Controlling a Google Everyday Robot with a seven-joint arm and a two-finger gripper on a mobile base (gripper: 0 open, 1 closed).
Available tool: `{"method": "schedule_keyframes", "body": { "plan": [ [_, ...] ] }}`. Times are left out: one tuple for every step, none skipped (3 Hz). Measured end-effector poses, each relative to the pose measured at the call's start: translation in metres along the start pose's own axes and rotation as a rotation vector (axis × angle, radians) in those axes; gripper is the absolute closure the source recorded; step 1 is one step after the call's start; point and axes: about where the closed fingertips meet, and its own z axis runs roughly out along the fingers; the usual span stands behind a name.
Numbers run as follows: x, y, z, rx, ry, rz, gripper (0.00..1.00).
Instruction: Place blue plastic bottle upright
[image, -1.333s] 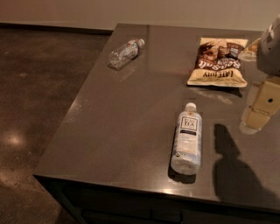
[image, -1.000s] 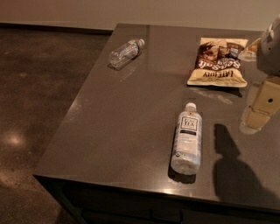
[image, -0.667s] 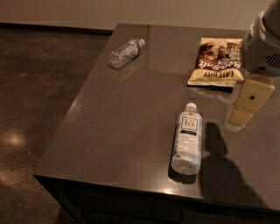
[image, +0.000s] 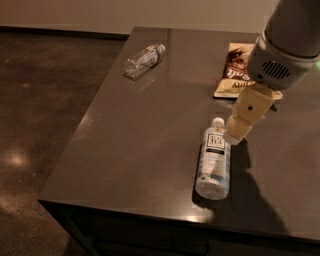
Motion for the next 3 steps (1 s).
{"method": "schedule_keyframes", "body": {
  "plan": [
    [-0.005,0.006,0.007,-0.011,-0.012,0.171,0.0],
    [-0.01,0.015,0.017,0.003,-0.019,0.336,0.0],
    [-0.015,0.021,0.03,0.008,-0.008,0.479,0.0]
  ]
}}
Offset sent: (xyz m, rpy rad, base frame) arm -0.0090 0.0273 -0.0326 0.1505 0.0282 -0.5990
